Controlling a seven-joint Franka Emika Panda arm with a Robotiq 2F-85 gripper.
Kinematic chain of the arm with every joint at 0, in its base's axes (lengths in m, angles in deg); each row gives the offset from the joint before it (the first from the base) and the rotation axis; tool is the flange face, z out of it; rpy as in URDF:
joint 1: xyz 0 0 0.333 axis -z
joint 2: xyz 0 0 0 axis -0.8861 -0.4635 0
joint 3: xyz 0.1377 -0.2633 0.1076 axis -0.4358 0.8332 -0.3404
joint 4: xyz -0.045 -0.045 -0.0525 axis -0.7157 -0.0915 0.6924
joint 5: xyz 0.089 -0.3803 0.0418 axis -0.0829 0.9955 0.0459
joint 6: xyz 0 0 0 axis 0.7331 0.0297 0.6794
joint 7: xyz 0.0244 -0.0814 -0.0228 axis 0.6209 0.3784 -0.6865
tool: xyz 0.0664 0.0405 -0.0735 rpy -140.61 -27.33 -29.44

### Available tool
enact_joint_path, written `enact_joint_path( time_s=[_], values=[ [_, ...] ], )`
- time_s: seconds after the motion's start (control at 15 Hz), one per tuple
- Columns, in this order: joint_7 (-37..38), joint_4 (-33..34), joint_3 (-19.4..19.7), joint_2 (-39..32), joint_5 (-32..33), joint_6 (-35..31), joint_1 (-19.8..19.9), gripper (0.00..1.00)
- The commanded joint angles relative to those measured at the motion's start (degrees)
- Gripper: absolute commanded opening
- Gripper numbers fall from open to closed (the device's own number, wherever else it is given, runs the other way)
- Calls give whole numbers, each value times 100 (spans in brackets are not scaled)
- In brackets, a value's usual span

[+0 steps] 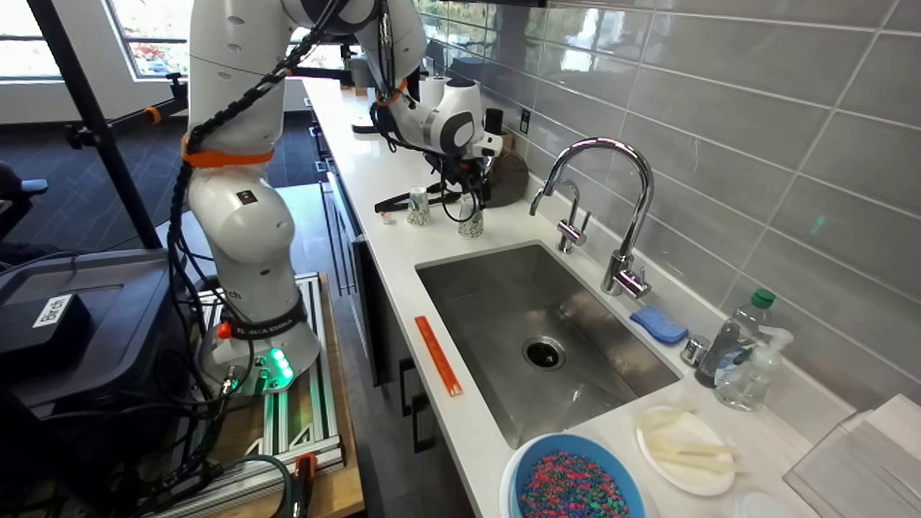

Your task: Stack the cups

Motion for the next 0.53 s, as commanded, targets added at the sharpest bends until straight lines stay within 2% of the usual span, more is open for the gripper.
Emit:
enact_joint_path(
  time_s=[0.0, 0.13, 0.2, 0.33, 0.47],
  values=[
    [293, 190, 238, -208, 218, -112, -222, 100],
    [320, 226, 296, -241, 209, -109, -260, 100],
    [341, 249, 332, -256, 226, -100, -286, 96],
    [367, 273, 390, -271, 236, -95, -319, 82],
    [396, 280, 443, -270, 253, -88, -341, 58]
  ],
)
